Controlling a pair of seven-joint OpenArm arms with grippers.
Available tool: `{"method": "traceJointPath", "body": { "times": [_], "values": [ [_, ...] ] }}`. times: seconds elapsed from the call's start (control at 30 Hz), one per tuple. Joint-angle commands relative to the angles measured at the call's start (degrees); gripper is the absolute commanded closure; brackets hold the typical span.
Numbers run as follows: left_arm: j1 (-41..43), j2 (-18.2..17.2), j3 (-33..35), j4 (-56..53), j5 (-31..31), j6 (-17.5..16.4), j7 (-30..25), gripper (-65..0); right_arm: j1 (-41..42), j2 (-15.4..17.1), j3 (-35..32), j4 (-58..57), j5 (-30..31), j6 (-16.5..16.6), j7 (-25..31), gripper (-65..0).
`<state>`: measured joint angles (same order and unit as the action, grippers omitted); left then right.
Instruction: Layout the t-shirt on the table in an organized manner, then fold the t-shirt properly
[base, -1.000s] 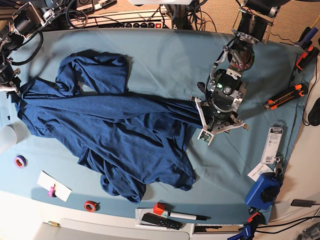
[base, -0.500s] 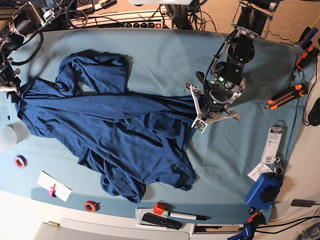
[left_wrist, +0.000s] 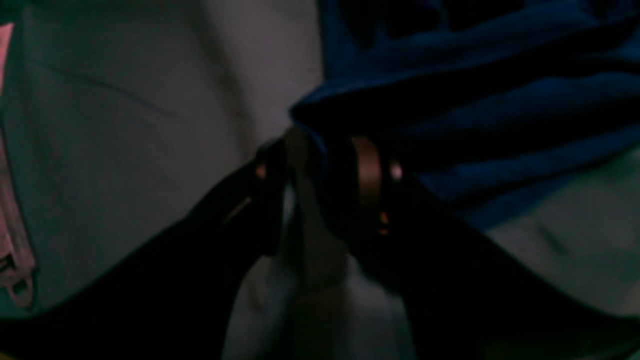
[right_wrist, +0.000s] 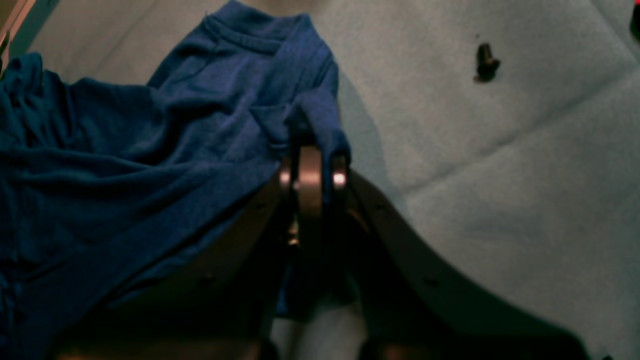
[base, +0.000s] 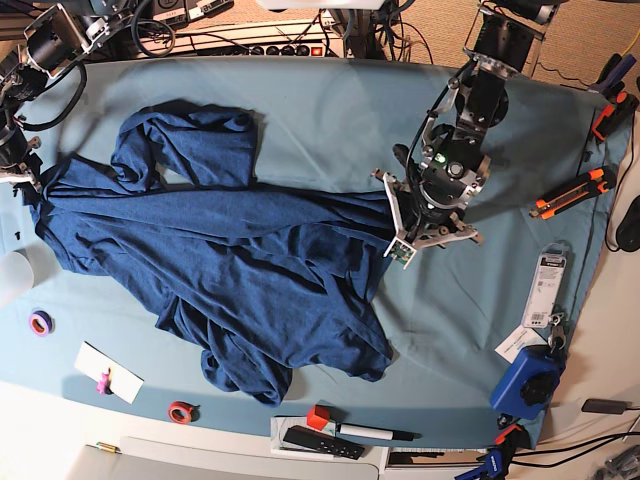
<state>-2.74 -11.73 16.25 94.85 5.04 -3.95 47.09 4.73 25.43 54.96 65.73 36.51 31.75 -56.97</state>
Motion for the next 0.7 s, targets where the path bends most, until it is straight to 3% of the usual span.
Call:
{"method": "traceJointPath", "body": {
  "times": [0.0, 0.17, 0.33, 0.4, 0.5, 0.6, 0.67],
  "values": [
    [-0.9, 0.1, -0.3, 0.4, 0.7, 0.5, -1.1, -21.1, 0.7, 1.7, 0.2, 1.0, 1.2, 0.6, 1.0, 0.0],
    [-0.9, 0.1, -0.3, -0.3, 0.9, 1.1, -1.2, -26.7, 0.7, 1.7, 0.2, 1.0, 1.2, 0.6, 1.0, 0.0],
    [-0.9, 0.1, -0.3, -0.3, 2.0, 2.9, -1.7, -26.6, 0.7, 1.7, 0.2, 1.0, 1.2, 0.6, 1.0, 0.0],
    [-0.9, 0.1, -0.3, -0.3, 2.0, 2.8, -1.7, -21.2, 0.7, 1.7, 0.2, 1.0, 1.2, 0.6, 0.8, 0.0],
    [-0.9, 0.1, -0.3, -0.3, 2.0, 2.8, -1.7, -2.1, 0.7, 1.7, 0.2, 1.0, 1.2, 0.6, 0.8, 0.0],
    [-0.9, 0.1, -0.3, -0.3, 2.0, 2.8, -1.7, 0.0, 0.7, 1.7, 0.2, 1.0, 2.2, 0.6, 0.2, 0.0],
    [-0.9, 0.2, -0.3, -0.3, 2.0, 2.8, -1.8, 0.0, 0.7, 1.9, 0.2, 1.0, 4.8, 3.7, -0.9, 0.0]
  ]
}}
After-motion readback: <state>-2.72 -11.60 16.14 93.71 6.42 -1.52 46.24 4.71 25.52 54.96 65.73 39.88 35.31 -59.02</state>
